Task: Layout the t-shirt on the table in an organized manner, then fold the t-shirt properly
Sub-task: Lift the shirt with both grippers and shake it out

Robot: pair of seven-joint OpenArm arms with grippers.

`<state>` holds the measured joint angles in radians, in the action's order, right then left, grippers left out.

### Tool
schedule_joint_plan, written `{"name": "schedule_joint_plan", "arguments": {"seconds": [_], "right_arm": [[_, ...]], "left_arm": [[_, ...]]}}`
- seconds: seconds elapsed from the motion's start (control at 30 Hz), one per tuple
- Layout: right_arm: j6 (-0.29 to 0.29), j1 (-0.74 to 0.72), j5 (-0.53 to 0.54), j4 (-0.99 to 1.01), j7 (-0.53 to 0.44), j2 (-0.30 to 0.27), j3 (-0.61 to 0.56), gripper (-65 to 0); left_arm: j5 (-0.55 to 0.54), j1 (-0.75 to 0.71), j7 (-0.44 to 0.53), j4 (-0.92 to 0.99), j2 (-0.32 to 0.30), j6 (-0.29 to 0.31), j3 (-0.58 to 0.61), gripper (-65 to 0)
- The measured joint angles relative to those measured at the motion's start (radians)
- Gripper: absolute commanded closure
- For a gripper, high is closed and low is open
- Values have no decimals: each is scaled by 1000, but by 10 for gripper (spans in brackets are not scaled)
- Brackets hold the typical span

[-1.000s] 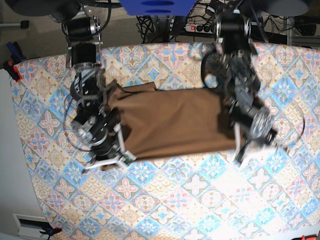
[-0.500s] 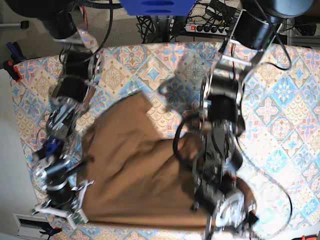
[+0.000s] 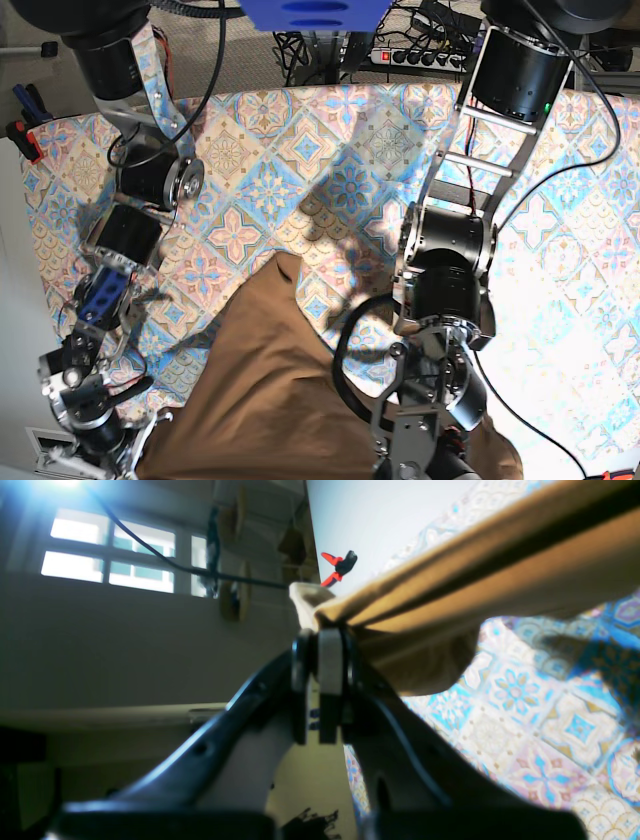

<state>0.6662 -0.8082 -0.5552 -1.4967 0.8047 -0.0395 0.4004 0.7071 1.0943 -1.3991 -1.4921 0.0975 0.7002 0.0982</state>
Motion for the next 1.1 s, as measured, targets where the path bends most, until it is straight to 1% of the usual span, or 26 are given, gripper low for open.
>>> {"name": "schedule_joint_plan", "arguments": {"seconds": [0.1, 0.23, 0.4, 0.53, 0.57, 0.7, 0.8, 0.83, 0.87, 0.97, 1.03, 1.1], "right_arm": [[-4, -24, 0, -7, -32, -6, 0, 0], [-1, -10, -1, -3, -25, -5, 0, 0], [-4, -18, -3, 0, -71, -5, 1, 0], [-75, -27, -3, 0, -107, -5, 1, 0], [-76, -29, -2, -2, -115, -5, 1, 0], [-74, -20, 16, -37, -101, -5, 1, 0], [-77, -9, 51, -82, -119, -5, 19, 0], [-79, 11, 71, -90, -143, -5, 34, 0], [-85, 39, 85, -96, -146, -5, 49, 0], [-76, 151, 79, -81, -88, -8, 71, 0], [-79, 199, 85, -80, -95, -8, 73, 0], [-89, 246, 104, -90, -129, -8, 71, 0]], "left_arm": [[2, -6, 6, -2, 3, 0, 2, 0], [-1, -48, 0, -33, -5, 0, 2, 0], [6, -47, 0, -61, -6, 0, 4, 0], [5, -77, 7, -66, -6, 0, 6, 0], [4, -93, 2, -67, -6, 0, 8, 0], [4, -174, 6, -146, -6, 0, 16, 0], [14, -254, 0, -196, -20, 0, 67, 0], [9, -291, 6, -212, -32, 0, 95, 0], [0, -326, 10, -227, -42, 2, 119, 0], [1, -447, 4, -297, -53, 0, 182, 0], [-1, -514, 15, -341, -50, 0, 210, 0], [7, -588, 8, -378, -64, 0, 241, 0]]}}
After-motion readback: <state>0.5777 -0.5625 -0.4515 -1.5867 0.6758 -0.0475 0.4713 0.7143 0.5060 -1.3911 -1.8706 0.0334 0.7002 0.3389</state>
